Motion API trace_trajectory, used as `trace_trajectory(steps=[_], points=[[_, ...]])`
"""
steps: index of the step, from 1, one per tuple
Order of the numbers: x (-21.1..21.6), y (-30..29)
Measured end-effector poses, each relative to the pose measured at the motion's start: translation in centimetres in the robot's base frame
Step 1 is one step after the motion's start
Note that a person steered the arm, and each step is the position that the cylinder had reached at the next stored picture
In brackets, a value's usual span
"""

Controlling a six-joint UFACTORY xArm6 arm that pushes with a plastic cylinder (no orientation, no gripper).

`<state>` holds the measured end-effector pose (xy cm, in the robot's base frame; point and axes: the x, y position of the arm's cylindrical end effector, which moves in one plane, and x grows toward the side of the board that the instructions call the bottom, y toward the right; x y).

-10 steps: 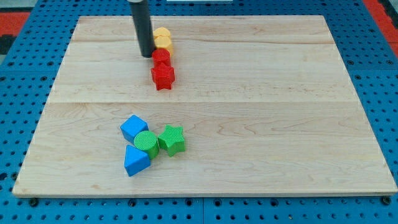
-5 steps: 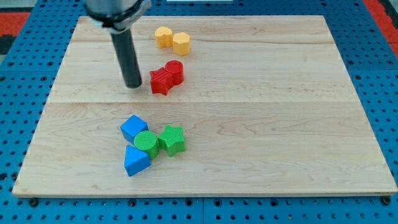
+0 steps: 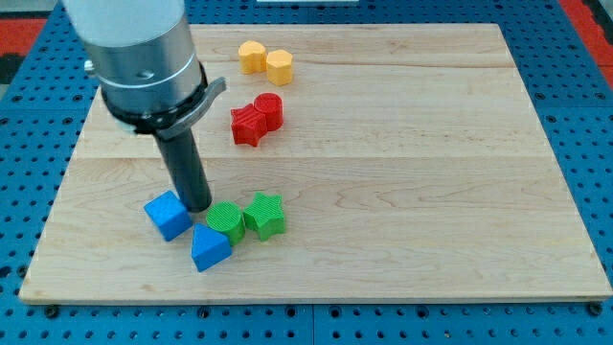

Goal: Separate the group of blocks

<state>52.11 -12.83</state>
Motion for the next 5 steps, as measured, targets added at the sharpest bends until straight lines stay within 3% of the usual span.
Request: trace_trajectory(steps=[1, 3, 4, 5], points=[[0.6, -0.2], [1.7, 12.5], [1.4, 15.1], [1.3, 11.8]])
